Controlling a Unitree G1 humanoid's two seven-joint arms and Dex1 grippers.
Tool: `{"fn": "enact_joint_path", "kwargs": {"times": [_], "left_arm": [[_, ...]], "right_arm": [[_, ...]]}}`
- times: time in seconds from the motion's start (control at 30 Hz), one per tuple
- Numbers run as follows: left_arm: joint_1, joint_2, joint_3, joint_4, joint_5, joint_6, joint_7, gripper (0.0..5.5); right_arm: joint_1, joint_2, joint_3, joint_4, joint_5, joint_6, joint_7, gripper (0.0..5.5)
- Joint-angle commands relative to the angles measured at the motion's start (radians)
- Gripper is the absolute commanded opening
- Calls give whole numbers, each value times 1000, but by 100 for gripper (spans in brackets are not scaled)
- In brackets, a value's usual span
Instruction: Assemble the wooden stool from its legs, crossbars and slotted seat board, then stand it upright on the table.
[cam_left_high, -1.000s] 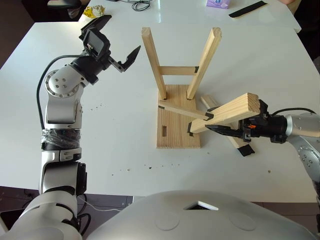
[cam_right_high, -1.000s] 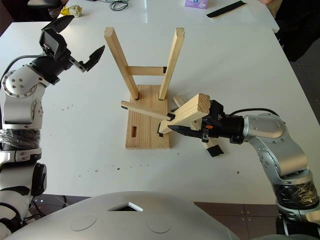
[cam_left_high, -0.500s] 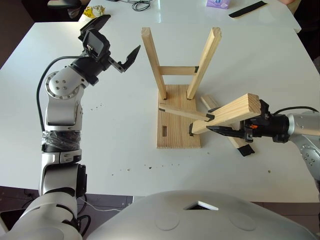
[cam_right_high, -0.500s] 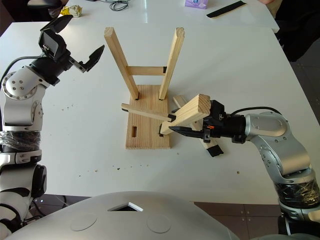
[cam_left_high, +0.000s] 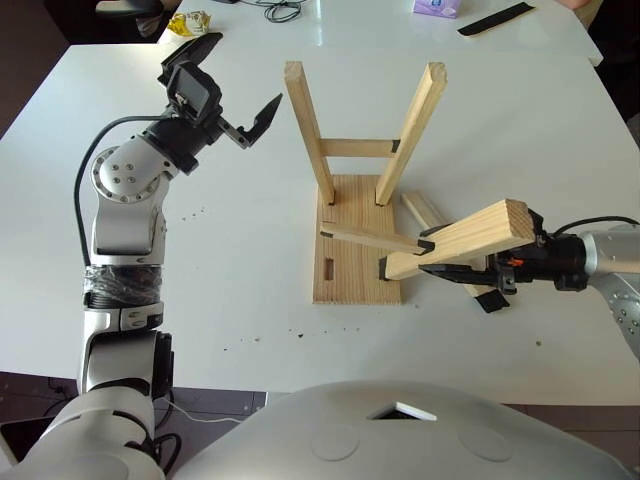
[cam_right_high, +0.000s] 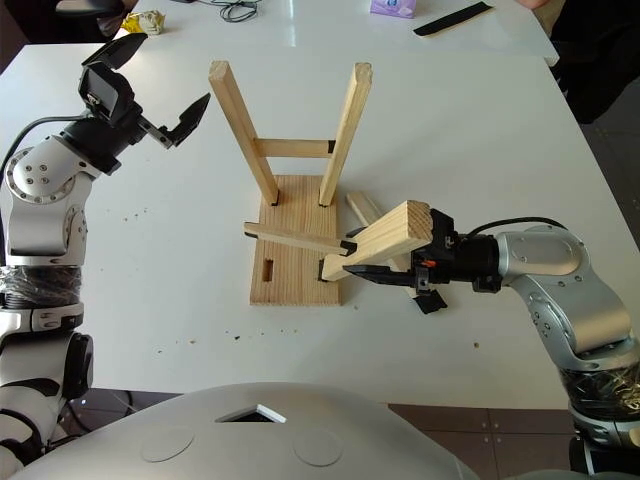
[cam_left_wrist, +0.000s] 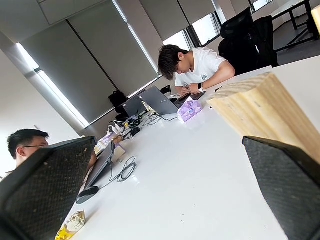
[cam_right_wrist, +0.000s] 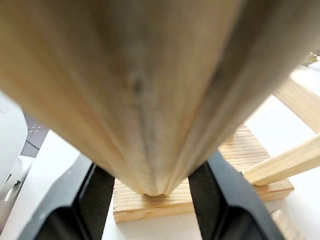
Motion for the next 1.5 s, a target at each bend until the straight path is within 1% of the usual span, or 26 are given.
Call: {"fn": "enact_joint_path", "kwargs": {"times": [0.03,0.33,0.6,0.67,0.9,1.03,1.13,1.37,1.5], "left_arm": [[20,-11,-10,-33,1,15,11,540],[44,-30,-16,-64,4,29,24,540],[54,-33,-12,-74,2,37,29,540],[62,-35,-11,-81,4,38,35,540],[92,-48,-9,-116,5,52,70,540],[120,-58,-5,-138,9,57,95,540],[123,-66,-4,-143,10,61,110,540],[122,-71,-7,-148,9,68,125,540],[115,-70,-10,-140,7,65,121,540]], "right_arm": [[-46,-24,68,64,-50,71,14,204],[-181,21,168,145,-98,54,25,204],[-201,36,218,193,-138,50,17,204],[-225,43,249,210,-159,68,8,204],[-384,86,328,207,-128,251,-27,204],[-448,103,371,241,-146,282,-4,204],[-438,108,408,281,-192,238,6,204],[-309,119,512,358,-296,103,2,204],[-258,93,542,332,-297,84,11,204]]}}
